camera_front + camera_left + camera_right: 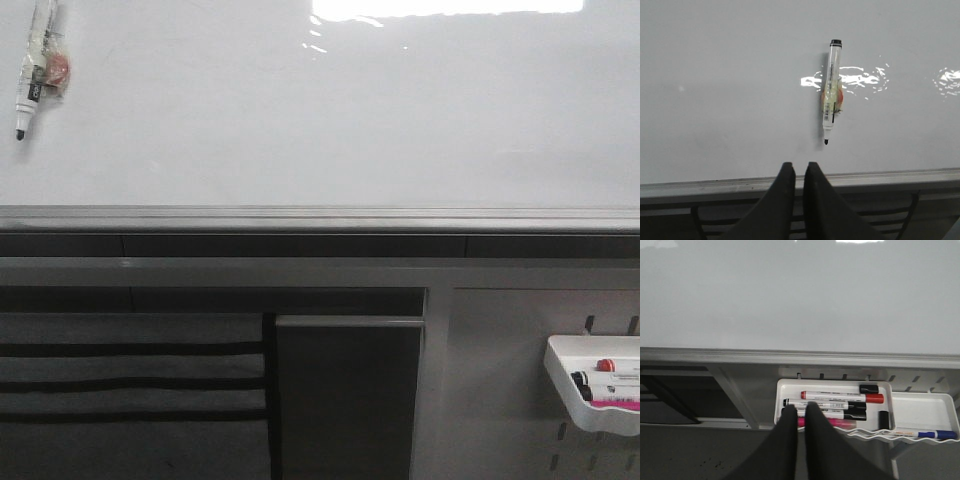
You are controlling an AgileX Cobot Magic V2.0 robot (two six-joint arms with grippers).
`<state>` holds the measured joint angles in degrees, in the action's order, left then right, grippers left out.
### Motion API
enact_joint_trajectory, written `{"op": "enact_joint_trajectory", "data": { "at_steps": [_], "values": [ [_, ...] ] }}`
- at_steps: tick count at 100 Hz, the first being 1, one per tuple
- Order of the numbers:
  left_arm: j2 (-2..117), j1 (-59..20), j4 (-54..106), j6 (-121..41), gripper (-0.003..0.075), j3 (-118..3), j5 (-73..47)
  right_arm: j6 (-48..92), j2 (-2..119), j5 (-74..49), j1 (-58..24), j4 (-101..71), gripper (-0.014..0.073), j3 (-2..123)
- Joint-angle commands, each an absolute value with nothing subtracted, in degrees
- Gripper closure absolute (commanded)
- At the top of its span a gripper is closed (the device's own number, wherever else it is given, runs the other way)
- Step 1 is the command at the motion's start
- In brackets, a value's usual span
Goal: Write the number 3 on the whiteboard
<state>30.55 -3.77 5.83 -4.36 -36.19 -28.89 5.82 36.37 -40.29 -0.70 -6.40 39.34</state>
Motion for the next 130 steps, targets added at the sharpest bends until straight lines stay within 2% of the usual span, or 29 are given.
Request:
{"op": "enact_joint_trajectory", "data": {
  "at_steps": [1, 11, 12, 13, 18, 23, 39, 77, 105, 130],
  "values": [
    [32.79, -3.56, 6.01, -5.19, 0.0561, -38.26, -24.83, 10.32, 37.32, -36.85, -0.44, -11.67, 0.0401, 41.43],
    [34.96, -3.56, 8.56, -5.85, 0.0367, -38.26, -23.29, 15.46, 38.14, -36.85, -0.44, -19.07, 0.0239, 41.43],
    [35.14, -3.69, 8.56, -6.1, 0.0367, -38.26, -23.16, 15.46, 38.14, -36.85, -0.44, -19.07, 0.0231, 41.43],
    [35.51, -3.7, 9.3, -6.57, 0.033, -38.26, -22.85, 16.66, 38.26, -36.9, -0.44, -20.16, 0.0216, 41.43],
    [36.94, -4.38, 10.26, -8.26, 0.0265, -38.26, -21.55, 19.93, 38.71, -37.14, -0.44, -24.99, 0.0185, 41.43],
    [38.99, -5.33, 10.36, -8.82, 0.0234, -38.26, -19.6, 23.92, 39.09, -37.55, -0.44, -29.24, 0.0187, 41.43],
    [46.22, -8.42, 10.24, -8.95, 0.0248, -38.26, -13.55, 32.16, 39.58, -38.04, -0.44, -37.96, 0.0188, 41.43],
    [65.41, -11.97, 8.4, -9.07, 0.0248, -41.14, -0.68, 32.27, 39.58, -39.38, -0.44, -38.07, 0.0188, 41.43],
    [74.49, -11.85, 8.26, -9.07, 0.0248, -41.14, 12.74, 32.27, 39.58, -41.87, -0.44, -38.07, 0.0188, 41.43],
    [78.79, -11.96, 6.35, -9.07, 0.0248, -41.18, 16.63, 32.27, 39.58, -41.87, -0.44, -38.07, 0.0188, 41.43]
  ]
}}
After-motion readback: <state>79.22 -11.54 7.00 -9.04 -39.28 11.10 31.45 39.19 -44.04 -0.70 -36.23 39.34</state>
